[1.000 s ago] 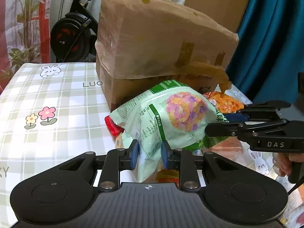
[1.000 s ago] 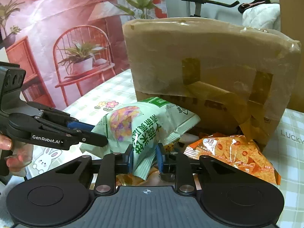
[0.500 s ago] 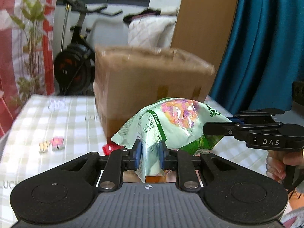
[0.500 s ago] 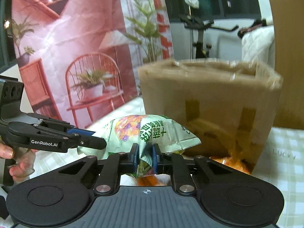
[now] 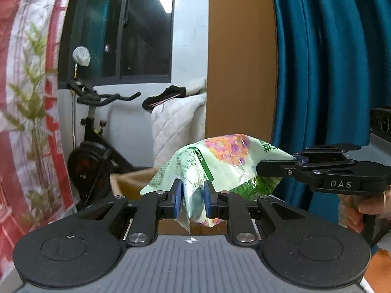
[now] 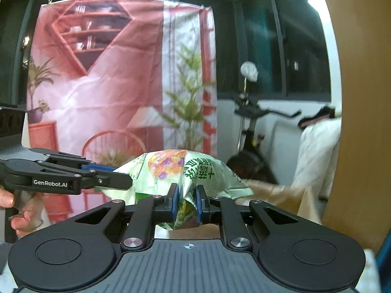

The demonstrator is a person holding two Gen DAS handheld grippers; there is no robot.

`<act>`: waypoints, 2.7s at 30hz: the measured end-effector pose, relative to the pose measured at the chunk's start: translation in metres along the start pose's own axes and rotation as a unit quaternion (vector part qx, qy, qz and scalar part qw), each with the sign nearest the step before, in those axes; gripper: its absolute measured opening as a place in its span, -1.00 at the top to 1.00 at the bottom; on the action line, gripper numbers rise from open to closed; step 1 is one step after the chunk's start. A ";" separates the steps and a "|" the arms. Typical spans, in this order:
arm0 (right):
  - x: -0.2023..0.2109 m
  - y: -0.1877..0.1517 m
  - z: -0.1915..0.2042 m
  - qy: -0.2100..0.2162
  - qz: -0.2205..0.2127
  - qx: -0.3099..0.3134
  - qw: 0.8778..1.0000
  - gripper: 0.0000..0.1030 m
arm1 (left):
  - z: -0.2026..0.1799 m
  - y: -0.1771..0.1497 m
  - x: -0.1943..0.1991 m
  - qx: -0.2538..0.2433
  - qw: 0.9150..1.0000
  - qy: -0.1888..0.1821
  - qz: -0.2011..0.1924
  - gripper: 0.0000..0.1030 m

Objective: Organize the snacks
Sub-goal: 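Lift the green bag over the box and open both tools to drop it, then withdraw both open tools from the box back to the snack pile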

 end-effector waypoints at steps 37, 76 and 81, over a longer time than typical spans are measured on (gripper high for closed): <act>-0.198 -0.097 -0.122 -0.053 0.133 -0.109 0.984 0.12 | 0.082 -0.040 -0.172 0.099 0.986 0.026 0.133 -0.04; -0.032 -0.258 0.002 -0.095 0.129 -0.166 0.973 -0.96 | 0.024 -0.199 0.009 0.118 0.974 0.077 0.179 -0.29; -0.037 -0.264 0.011 -0.085 0.144 -0.175 0.970 -0.82 | 0.012 -0.233 0.003 0.076 0.970 0.059 0.223 -0.29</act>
Point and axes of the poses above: each gripper's, at about its wrist camera, not at the fingertips, and x roughly against the way its jaws point, z to its left, y to its top, the point moved 9 cm from there along -x, roughly the way its jaws point, and after that the axes turned 2 degrees about -y, right-handed, at the moved point
